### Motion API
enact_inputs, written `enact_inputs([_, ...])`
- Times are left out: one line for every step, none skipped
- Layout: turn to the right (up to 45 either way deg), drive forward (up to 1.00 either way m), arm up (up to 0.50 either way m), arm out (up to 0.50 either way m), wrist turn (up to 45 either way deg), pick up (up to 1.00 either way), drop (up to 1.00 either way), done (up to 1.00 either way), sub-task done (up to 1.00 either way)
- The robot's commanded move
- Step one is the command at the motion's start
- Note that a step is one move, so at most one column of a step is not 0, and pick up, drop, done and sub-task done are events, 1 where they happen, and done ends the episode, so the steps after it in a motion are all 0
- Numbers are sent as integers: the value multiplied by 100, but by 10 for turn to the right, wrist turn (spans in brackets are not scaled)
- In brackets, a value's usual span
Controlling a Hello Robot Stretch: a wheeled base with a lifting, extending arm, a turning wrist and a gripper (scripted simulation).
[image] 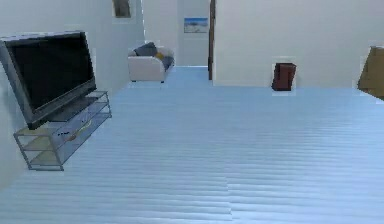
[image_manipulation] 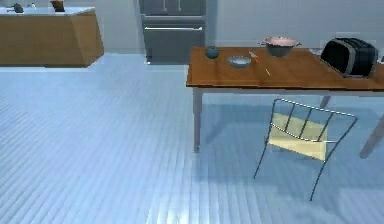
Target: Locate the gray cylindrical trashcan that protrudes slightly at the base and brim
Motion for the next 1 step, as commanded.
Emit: enact_inputs([0, 100, 0, 0, 0, 0, 0, 0, 0])
